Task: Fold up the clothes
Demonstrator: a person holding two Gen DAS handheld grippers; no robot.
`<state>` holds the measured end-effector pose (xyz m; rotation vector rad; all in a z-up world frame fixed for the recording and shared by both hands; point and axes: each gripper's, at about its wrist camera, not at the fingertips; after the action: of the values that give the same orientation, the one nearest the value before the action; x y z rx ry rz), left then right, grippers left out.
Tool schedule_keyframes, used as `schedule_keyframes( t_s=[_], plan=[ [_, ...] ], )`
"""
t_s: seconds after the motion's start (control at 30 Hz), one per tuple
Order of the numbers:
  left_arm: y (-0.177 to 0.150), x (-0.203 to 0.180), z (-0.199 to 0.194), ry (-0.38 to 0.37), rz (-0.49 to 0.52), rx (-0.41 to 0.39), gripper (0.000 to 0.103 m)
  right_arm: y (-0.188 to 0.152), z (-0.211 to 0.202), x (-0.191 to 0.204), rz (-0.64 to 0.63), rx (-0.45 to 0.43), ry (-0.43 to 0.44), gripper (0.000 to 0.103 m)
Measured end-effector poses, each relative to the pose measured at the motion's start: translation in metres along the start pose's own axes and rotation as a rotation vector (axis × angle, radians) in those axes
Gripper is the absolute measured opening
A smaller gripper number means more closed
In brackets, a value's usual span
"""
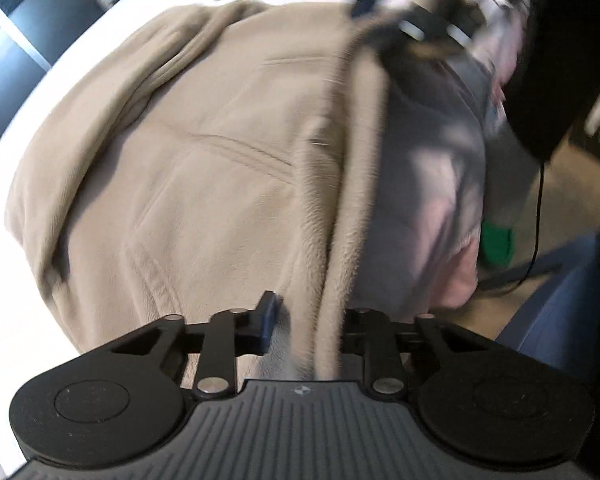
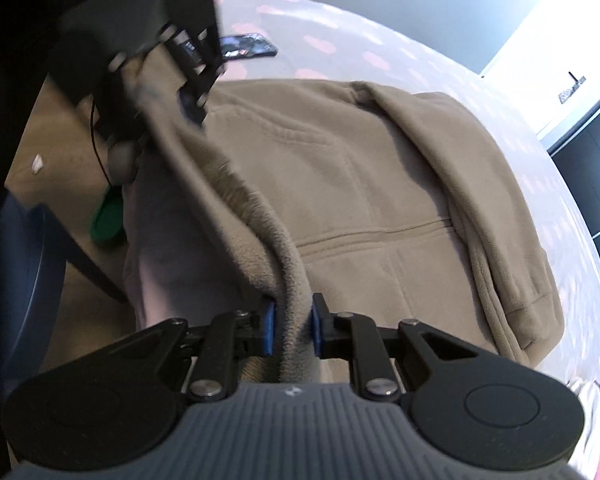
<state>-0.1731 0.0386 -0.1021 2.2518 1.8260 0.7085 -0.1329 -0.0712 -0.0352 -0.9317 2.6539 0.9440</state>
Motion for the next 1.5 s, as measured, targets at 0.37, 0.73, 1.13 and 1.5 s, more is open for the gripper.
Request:
schedule_keyframes(
  t_s=[0.37,0.73,1.13,1.5],
  plan=[
    [-0.011,-0.012,-0.007,0.065,0.123,0.090,0.038,-0.022,-0.009,0.025,-0.162,0.211,-0.020,0.047],
    [-0.033,-0.004,-0.018,0.187,0.144,0.145,0.042,-0.053,-0.022,0.034,-0.287,0.291,-0.127,0.050],
    [-0.040,-0.007,-0.016,0.251,0.188,0.189,0.039,-0.058,-0.022,0.042,-0.353,0.340,-0.137,0.026],
    [-0.007,0.067,-0.075,0.325,-0.052,-0.064,0.011,-0.031,-0.050,-0.008,-0.199,0.212,-0.409,0.012]
  ],
)
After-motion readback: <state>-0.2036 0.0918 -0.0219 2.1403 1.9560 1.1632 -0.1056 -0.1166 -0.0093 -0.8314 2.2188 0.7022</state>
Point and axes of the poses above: each gripper's, at about its wrist camera, not at the fingertips, and z roughly the way its jaws point, x to its left, y to its top, and after that the axes turned 4 degrees about -x, right-handed
